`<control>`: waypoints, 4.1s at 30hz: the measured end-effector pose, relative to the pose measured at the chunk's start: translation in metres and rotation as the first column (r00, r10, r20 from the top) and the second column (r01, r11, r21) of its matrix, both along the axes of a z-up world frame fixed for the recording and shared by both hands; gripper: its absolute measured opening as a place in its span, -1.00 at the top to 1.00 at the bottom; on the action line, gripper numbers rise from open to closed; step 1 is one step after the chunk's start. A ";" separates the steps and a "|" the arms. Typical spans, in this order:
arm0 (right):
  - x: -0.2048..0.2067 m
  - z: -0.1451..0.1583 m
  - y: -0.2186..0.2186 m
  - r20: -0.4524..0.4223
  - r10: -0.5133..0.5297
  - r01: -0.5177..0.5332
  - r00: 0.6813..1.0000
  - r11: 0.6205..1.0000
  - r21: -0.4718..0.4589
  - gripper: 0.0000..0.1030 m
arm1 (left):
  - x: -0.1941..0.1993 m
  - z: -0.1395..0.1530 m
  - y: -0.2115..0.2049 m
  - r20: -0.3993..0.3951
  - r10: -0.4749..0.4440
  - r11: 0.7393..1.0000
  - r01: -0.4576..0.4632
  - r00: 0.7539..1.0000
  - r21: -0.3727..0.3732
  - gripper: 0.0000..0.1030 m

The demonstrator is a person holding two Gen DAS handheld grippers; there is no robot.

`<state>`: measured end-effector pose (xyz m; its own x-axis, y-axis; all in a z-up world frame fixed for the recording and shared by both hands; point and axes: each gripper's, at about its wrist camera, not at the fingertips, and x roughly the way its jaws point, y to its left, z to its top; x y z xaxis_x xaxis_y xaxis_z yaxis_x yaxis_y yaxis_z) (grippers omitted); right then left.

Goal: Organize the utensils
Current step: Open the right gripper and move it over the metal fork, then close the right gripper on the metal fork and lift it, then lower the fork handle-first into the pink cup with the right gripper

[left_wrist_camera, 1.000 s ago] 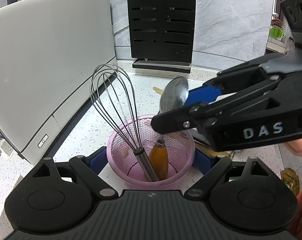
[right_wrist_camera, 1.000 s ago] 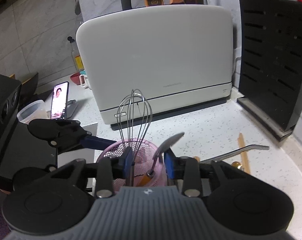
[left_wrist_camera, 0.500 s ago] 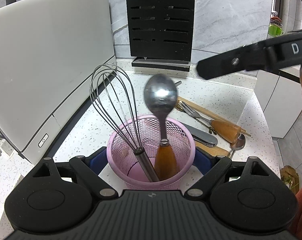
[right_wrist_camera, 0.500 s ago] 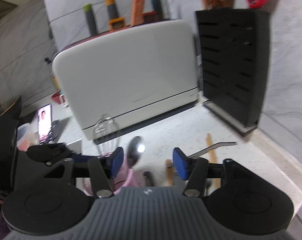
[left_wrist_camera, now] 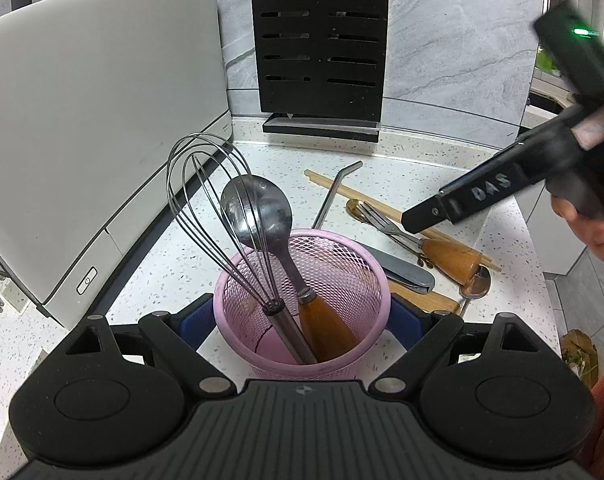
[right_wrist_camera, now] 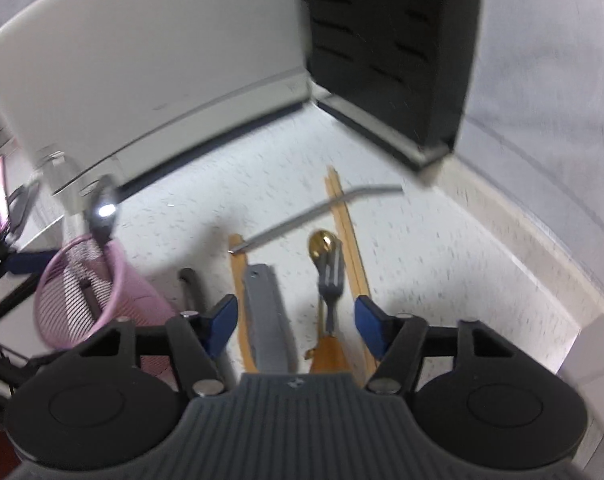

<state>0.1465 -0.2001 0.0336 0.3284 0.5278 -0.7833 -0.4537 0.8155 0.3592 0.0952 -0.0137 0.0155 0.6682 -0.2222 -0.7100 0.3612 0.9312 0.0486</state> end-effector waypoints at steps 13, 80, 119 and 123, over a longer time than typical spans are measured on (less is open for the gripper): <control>0.037 -0.014 0.041 -0.146 0.185 -0.217 0.972 0.942 -0.255 0.72 | 0.000 -0.001 0.000 0.001 0.000 1.000 0.000 1.000 0.000 -1.00; -0.062 0.094 -0.039 0.353 -0.041 -0.091 0.935 0.933 0.348 1.00 | 0.017 -0.003 -0.019 -0.044 -0.080 0.992 0.084 0.996 0.093 -0.98; -0.060 0.039 0.069 0.262 0.263 -0.286 0.928 0.956 0.055 1.00 | 0.013 -0.004 -0.020 -0.023 -0.102 0.990 0.103 0.995 0.097 -0.96; -0.061 0.040 0.070 0.253 0.267 -0.290 0.930 0.955 0.057 1.00 | 0.013 -0.004 -0.021 -0.022 -0.103 0.990 0.105 0.994 0.095 -0.96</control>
<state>0.0860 -0.1304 0.0740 0.3299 0.6908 -0.6434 -0.7396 0.6127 0.2786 0.1078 -0.0344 0.0117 0.6330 -0.2201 -0.7422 0.4575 0.8798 0.1292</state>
